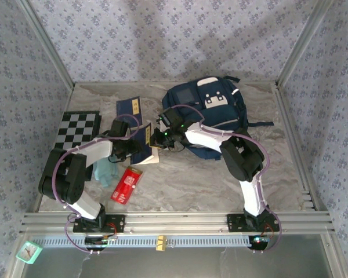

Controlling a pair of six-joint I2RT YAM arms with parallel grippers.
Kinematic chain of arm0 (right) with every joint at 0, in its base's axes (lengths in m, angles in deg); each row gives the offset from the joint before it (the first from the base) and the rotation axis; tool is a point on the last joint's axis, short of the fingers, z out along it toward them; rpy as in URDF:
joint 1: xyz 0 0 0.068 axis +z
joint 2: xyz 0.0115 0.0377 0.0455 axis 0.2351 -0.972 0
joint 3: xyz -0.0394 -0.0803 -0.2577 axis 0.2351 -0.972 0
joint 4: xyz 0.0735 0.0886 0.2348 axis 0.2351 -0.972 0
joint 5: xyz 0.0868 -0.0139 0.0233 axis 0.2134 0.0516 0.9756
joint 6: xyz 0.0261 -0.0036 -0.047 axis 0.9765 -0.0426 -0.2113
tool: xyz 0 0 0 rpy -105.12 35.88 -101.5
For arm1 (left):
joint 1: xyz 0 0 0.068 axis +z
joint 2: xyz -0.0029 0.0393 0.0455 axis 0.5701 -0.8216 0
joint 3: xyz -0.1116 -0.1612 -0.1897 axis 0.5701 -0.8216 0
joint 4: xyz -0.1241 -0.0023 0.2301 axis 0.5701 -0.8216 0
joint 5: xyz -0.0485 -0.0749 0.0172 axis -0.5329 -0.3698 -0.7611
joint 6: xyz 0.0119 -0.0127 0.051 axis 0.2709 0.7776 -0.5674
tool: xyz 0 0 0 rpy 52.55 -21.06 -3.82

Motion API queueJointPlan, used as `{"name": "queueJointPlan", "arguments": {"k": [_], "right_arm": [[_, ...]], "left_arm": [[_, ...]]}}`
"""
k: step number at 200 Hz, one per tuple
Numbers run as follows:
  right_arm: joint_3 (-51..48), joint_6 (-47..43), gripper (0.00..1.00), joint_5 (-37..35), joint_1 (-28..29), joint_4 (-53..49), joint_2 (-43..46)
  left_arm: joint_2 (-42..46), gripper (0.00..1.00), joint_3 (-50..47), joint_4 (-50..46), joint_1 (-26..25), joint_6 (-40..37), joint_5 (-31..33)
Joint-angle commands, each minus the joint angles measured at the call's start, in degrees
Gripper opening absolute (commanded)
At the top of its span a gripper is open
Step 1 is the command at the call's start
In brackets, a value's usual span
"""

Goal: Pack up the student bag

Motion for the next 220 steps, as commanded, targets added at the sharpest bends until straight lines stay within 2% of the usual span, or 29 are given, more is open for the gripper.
{"name": "queueJointPlan", "arguments": {"k": [1, 44, 59, 112, 153, 180, 201, 220], "right_arm": [[-0.01, -0.19, 0.08, -0.26, -0.11, -0.08, 2.69], [-0.52, -0.35, 0.00, -0.23, -0.54, 0.01, 6.22], [-1.28, -0.46, 0.00, -0.22, -0.67, 0.29, 8.13], [-3.36, 0.20, 0.00, 2.45, -2.44, 1.15, 13.23], [-5.62, 2.12, 0.00, 6.93, -4.50, 5.16, 16.26], [-6.83, 2.96, 0.00, 9.64, -5.94, 7.54, 17.85], [-8.60, 5.56, 0.00, 12.84, -7.45, 12.32, 18.62], [-9.26, 6.54, 0.00, 14.52, -8.04, 14.78, 19.39]], "left_arm": [[2.03, 0.53, 1.63, -1.92, -0.74, -0.24, -0.93], [6.26, 0.57, 3.92, -5.27, 0.58, -1.63, -0.34], [8.79, 0.60, 4.13, -5.93, 1.72, -1.85, -0.89], [15.51, 0.74, 1.73, -3.59, 4.44, 2.05, -9.64], [18.40, 0.85, -1.68, 4.68, 6.47, 10.67, -18.96], [19.34, 0.99, -3.46, 10.46, 6.98, 15.06, -25.01], [18.41, 1.00, -3.83, 12.98, 6.98, 17.28, -27.58], [18.46, 1.00, -5.56, 19.43, 6.89, 20.41, -29.92]]}}
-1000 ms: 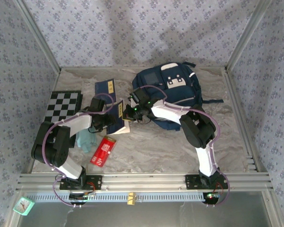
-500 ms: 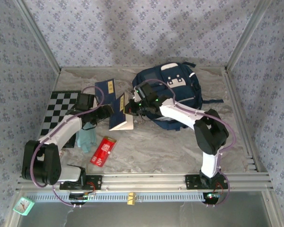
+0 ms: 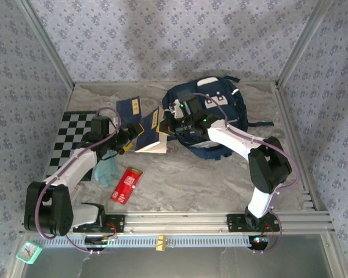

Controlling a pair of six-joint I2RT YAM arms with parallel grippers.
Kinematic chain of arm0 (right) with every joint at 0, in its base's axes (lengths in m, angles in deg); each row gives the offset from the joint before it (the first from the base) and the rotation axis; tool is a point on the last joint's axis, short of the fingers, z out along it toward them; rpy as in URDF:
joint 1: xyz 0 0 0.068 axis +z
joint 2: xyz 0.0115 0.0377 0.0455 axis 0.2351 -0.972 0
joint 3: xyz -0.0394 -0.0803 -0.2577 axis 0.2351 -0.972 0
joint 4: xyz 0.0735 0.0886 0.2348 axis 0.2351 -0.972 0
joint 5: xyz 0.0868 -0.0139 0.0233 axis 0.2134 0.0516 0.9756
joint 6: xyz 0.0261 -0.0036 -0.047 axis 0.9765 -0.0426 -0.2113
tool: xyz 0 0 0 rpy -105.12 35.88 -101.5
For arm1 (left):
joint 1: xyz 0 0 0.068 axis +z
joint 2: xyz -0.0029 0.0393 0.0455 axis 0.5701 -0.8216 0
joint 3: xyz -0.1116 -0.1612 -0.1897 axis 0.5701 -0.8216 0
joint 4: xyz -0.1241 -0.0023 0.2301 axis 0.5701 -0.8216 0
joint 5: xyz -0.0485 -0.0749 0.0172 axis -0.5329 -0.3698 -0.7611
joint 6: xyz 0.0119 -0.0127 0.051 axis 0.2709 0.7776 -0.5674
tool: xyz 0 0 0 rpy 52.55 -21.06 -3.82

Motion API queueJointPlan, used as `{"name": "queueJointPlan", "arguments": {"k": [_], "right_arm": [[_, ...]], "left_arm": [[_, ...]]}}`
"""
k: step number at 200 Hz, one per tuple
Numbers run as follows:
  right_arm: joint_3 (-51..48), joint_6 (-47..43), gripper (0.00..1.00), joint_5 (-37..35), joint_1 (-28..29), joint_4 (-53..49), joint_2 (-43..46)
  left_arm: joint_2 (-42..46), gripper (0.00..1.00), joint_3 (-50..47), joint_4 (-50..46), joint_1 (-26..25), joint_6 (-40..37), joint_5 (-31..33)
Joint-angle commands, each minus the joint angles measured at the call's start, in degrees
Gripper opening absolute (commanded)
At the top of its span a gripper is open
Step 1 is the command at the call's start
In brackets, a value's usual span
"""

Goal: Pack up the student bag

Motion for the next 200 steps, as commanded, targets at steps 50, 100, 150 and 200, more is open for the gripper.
{"name": "queueJointPlan", "arguments": {"k": [50, 100, 150, 200], "right_arm": [[-1.76, 2.64, 0.00, 6.92, -1.57, 8.26, 2.43], [-2.95, -1.75, 0.00, 7.70, -3.30, 5.22, 2.64], [-2.99, -4.09, 0.00, 8.83, -4.26, 3.98, 2.50], [-4.14, -5.35, 0.12, 8.47, -4.59, 2.00, 4.05]], "left_arm": [[1.95, 0.91, -1.33, 17.20, -0.37, 9.42, -10.38], [4.54, 0.62, -0.51, 17.39, -0.90, 9.44, -10.93], [5.27, 0.35, 0.93, 16.58, -2.28, 8.92, -10.72], [5.67, 0.12, 1.54, 17.16, -3.50, 8.91, -10.22]]}}
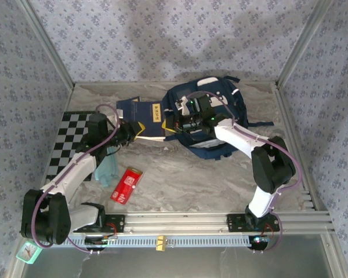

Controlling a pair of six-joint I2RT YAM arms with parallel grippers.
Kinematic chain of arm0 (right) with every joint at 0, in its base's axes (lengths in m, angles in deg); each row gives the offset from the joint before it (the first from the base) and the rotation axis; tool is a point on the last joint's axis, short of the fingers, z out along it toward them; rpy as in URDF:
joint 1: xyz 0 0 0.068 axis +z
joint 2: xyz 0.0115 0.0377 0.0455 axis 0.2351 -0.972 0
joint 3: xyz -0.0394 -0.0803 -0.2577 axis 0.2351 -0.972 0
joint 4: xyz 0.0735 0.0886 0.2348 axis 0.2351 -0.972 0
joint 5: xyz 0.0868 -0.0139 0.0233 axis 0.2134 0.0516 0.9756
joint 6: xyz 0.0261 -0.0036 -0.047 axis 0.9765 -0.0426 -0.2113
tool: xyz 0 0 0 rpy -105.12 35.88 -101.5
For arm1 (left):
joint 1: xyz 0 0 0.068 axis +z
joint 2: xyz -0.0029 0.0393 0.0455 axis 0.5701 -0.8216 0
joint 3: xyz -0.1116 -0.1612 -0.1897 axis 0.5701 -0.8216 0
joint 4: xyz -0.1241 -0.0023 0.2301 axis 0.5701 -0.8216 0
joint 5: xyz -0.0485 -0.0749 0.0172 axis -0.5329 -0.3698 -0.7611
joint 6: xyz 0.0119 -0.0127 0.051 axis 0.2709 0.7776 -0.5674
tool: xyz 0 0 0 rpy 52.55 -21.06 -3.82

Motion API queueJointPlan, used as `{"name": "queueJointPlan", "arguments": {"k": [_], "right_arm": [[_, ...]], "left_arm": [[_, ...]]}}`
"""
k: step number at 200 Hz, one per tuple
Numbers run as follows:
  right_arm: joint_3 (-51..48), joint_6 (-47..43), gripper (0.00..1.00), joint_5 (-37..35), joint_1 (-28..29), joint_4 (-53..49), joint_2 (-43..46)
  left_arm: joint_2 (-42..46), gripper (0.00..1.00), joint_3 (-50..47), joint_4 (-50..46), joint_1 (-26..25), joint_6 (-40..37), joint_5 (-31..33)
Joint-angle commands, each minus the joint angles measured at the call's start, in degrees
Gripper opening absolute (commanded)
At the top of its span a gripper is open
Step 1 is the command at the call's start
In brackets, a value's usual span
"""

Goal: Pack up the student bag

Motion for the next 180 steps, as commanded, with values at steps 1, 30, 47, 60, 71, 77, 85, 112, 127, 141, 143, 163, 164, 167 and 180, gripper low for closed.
{"name": "queueJointPlan", "arguments": {"k": [1, 30, 47, 60, 71, 77, 85, 112, 127, 141, 143, 163, 164, 167, 180], "right_arm": [[-1.32, -2.10, 0.13, 1.43, -0.07, -1.61, 3.08], [-3.95, 0.17, 0.47, 1.20, -0.76, -0.78, 5.83], [-9.62, 4.79, 0.68, 2.14, -1.63, 4.79, 7.63], [-11.58, 8.50, 0.77, 3.95, -1.92, 8.55, 7.71], [-11.67, 9.88, 0.81, 5.37, -1.68, 10.00, 7.33], [-11.80, 10.90, 0.82, 6.00, -1.48, 11.47, 7.26], [-12.15, 13.00, 0.83, 6.90, -1.25, 14.74, 7.09], [-14.41, 23.16, 0.83, 9.28, -1.41, 30.81, 6.07], [-15.72, 27.59, 0.81, 9.73, -1.97, 37.69, 6.24], [-16.76, 29.52, 0.77, 9.75, -2.74, 40.64, 6.95], [-16.87, 29.62, 0.76, 9.73, -2.83, 40.73, 7.05], [-17.23, 27.71, 0.65, 9.23, -3.25, 38.06, 8.41], [-17.23, 27.39, 0.65, 9.21, -3.25, 37.82, 8.45], [-17.15, 26.94, 0.63, 9.13, -3.32, 37.11, 8.56], [-16.80, 25.29, 0.56, 8.61, -3.25, 34.68, 8.59]], "left_arm": [[1.61, 0.11, 3.11, 3.07, -1.26, -0.71, -1.83], [1.70, 0.00, 3.49, 4.40, -1.94, 0.08, -0.91], [1.67, 0.00, 3.69, 6.85, -2.75, 1.35, -0.20], [1.70, 0.00, 3.60, 8.74, -3.76, 2.33, 1.20], [1.53, 0.00, 3.78, 10.13, -4.72, 2.81, 2.04], [1.34, 0.00, 3.83, 10.77, -5.13, 3.06, 2.63], [1.00, 0.00, 4.03, 11.68, -5.92, 3.42, 3.29], [0.03, 0.00, 4.42, 13.58, -7.50, 3.59, 4.51], [0.32, 0.00, 5.11, 9.63, -7.62, 1.66, 5.60], [0.55, 0.00, 5.58, 6.55, -7.62, -0.31, 6.40], [0.55, 0.00, 5.58, 6.30, -7.62, -0.46, 6.42], [0.98, 0.00, 5.48, 4.31, -7.94, -2.70, 7.22], [1.03, 0.00, 5.53, 4.15, -7.96, -2.81, 7.31], [0.98, 0.00, 5.58, 3.70, -8.09, -3.16, 7.46], [0.91, 0.00, 5.52, 2.46, -8.32, -4.13, 8.23]]}}
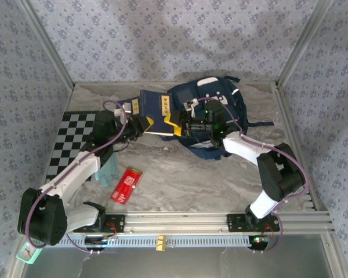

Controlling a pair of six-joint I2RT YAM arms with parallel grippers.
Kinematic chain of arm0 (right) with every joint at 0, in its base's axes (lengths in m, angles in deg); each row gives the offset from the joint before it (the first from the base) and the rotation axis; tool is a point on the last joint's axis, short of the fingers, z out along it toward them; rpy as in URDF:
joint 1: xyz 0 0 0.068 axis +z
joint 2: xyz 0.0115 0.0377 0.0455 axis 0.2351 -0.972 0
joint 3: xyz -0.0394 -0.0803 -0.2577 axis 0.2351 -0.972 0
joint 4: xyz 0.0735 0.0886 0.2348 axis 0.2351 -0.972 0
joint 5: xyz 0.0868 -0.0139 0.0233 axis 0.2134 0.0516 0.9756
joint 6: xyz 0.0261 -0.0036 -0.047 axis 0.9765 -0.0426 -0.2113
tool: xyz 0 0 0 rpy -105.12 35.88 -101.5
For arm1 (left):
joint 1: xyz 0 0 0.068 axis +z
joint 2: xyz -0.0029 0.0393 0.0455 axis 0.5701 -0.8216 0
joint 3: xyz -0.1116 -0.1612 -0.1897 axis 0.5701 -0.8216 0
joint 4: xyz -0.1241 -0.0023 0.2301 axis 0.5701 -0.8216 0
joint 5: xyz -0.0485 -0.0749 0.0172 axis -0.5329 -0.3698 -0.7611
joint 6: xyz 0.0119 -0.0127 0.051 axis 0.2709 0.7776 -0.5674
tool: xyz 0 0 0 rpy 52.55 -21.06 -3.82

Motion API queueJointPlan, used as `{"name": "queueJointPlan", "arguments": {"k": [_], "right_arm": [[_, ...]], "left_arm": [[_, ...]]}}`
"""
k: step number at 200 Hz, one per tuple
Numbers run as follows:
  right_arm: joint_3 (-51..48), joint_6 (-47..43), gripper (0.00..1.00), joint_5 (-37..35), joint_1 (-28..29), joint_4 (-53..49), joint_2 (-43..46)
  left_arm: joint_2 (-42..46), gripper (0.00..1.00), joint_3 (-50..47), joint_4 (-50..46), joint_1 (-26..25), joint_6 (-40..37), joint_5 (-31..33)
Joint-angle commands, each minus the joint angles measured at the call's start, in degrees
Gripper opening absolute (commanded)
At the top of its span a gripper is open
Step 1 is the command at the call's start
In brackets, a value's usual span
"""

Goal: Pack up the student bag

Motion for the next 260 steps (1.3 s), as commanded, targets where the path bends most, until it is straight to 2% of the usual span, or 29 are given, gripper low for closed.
{"name": "queueJointPlan", "arguments": {"k": [1, 30, 74, 93, 103, 112, 127, 138, 153, 188, 218, 241, 260], "right_arm": [[0.10, -0.44, 0.55, 0.73, -0.25, 0.50, 1.92], [0.54, -1.94, 0.35, 0.47, -0.12, -0.54, 0.75], [0.20, -3.88, 0.15, 0.44, -1.03, -2.84, 0.56], [0.13, -7.35, 0.07, 0.72, -2.19, -7.67, 1.87], [-0.18, -9.26, 0.04, 0.49, -2.94, -10.21, 2.87], [-0.33, -11.96, 0.01, 0.24, -4.00, -13.70, 4.25], [0.25, -17.61, 0.00, -0.93, -5.41, -21.28, 6.49], [1.37, -23.40, 0.00, -3.14, -6.56, -29.59, 8.12], [2.89, -30.12, 0.00, -6.78, -8.23, -41.02, 10.08], [1.57, -36.13, 0.00, -8.79, -14.01, -53.10, 15.10], [-1.59, -40.25, 0.00, -10.97, -20.35, -59.07, 21.73], [-3.28, -42.23, 0.00, -13.93, -23.86, -64.26, 26.84], [-5.46, -42.76, 0.00, -11.75, -27.73, -66.76, 31.17]], "left_arm": [[0.86, 0.00, 2.19, -2.00, -0.69, -4.27, 1.72], [0.03, 0.00, 1.90, -0.76, -1.03, -3.70, 1.08], [-0.85, 0.00, 2.89, -1.11, -2.85, -5.63, 0.99], [-0.98, 0.00, 3.83, -3.06, -3.13, -7.39, 1.17], [-1.07, 0.08, 4.53, -4.51, -3.22, -8.76, 1.24], [-1.32, 0.23, 5.63, -7.56, -3.24, -10.98, 2.02], [-1.94, 0.49, 8.70, -16.64, -3.66, -18.91, 6.35], [-2.57, 0.57, 10.96, -23.23, -3.94, -23.79, 10.37], [-3.26, 0.67, 11.74, -26.55, -4.07, -29.63, 11.50], [-5.39, 0.73, 11.73, -29.42, -8.74, -41.33, 18.81], [-11.57, 0.75, 14.81, -26.33, -14.91, -49.18, 20.65], [-17.58, 0.78, 18.58, -23.64, -18.87, -54.36, 19.76], [-24.36, 0.79, 24.56, -25.58, -20.86, -58.14, 19.52]]}}
